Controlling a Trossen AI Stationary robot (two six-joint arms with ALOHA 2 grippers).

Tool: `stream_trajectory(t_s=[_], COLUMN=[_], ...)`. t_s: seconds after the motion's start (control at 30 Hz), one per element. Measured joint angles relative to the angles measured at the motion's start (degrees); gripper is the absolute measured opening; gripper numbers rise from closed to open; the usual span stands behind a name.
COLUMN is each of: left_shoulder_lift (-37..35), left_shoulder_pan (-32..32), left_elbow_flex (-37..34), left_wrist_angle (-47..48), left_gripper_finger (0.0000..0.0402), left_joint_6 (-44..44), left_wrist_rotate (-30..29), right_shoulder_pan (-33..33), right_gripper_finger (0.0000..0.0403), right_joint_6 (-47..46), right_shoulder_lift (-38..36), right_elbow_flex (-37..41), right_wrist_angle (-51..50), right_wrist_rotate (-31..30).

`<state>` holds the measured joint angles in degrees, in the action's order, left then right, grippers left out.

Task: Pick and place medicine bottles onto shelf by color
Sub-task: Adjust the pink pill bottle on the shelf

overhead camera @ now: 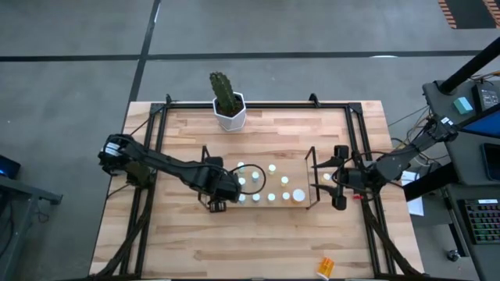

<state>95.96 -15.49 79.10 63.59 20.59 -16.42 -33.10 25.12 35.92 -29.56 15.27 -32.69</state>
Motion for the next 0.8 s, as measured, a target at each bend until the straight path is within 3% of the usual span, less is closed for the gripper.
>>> stream_trajectory(t_s=[0.8], left_shoulder_lift=[0.2], left_shoulder_pan=[1.6], left_elbow_flex=[-3.7], left_wrist_angle=[-3.3], left_gripper_finger=[0.0196], left_joint_6=[-0.4], left_wrist_rotate=[0.4], right_shoulder_pan=[0.0], right_gripper_finger=[0.0237], right_joint_6=[0.3], right_shoulder_lift=[0.1], right_elbow_flex=[0.0], right_wrist_angle=[-0.1], right_wrist_rotate=[-0.4])
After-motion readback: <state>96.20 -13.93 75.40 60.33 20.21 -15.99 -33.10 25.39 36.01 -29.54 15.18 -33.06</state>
